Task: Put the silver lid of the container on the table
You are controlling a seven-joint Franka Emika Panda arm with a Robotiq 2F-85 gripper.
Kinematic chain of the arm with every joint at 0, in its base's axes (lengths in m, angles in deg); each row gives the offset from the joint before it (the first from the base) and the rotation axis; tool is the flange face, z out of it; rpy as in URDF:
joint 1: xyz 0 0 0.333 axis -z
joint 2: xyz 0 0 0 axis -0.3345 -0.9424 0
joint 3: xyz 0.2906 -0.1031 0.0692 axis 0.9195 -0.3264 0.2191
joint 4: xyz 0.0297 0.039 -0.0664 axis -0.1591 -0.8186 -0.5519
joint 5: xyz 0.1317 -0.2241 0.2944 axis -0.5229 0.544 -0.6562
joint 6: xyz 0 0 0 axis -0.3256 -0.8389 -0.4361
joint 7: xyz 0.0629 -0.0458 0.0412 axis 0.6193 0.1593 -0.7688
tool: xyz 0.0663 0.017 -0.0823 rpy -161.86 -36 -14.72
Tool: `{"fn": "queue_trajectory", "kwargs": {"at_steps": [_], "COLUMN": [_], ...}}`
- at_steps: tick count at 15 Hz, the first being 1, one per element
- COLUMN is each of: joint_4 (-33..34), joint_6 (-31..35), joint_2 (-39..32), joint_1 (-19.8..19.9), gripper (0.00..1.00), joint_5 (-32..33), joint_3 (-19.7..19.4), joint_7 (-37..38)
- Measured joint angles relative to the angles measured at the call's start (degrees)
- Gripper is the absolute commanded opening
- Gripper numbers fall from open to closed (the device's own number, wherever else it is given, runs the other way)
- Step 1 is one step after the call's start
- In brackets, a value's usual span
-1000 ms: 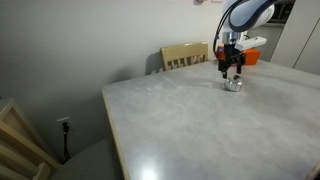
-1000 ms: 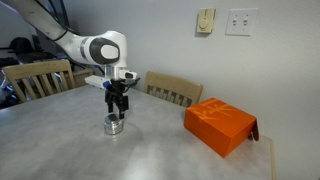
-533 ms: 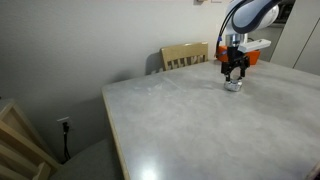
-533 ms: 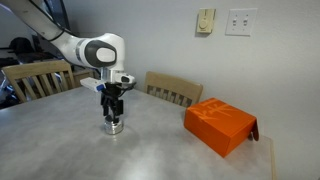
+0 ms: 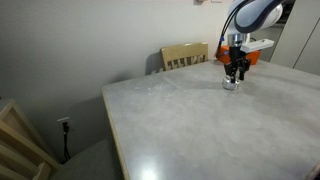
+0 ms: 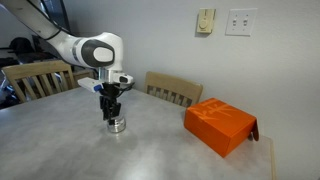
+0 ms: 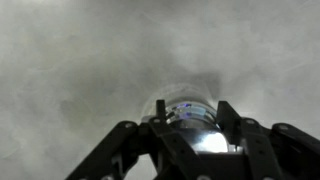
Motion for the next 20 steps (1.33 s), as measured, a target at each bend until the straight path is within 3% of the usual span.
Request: {"fn": "queue_trajectory", "kwargs": {"at_steps": [2,3,5,12,14,20], "joint_4": [-0.22,-0.31,-0.51,-0.65,-0.59,0.98], "joint_6": [0.0,0.0,0.0,-0.01,-0.01,-0.01], "joint_2": [0.01,0.01,0.01,0.02,0.05,0.1], "joint_1": [0.0,0.0,0.0,0.0,0.0,0.35], "gripper": [0.1,0.53,0.49,0.95,1.0,1.0], "joint_5": [0.02,0.03,0.05,0.41,1.0,2.48], "joint_3": [0.0,0.0,0.0,-0.01,-0.05,-0.55], "joint_7": [0.0,0.0,0.0,0.0,-0.12,-2.66]}}
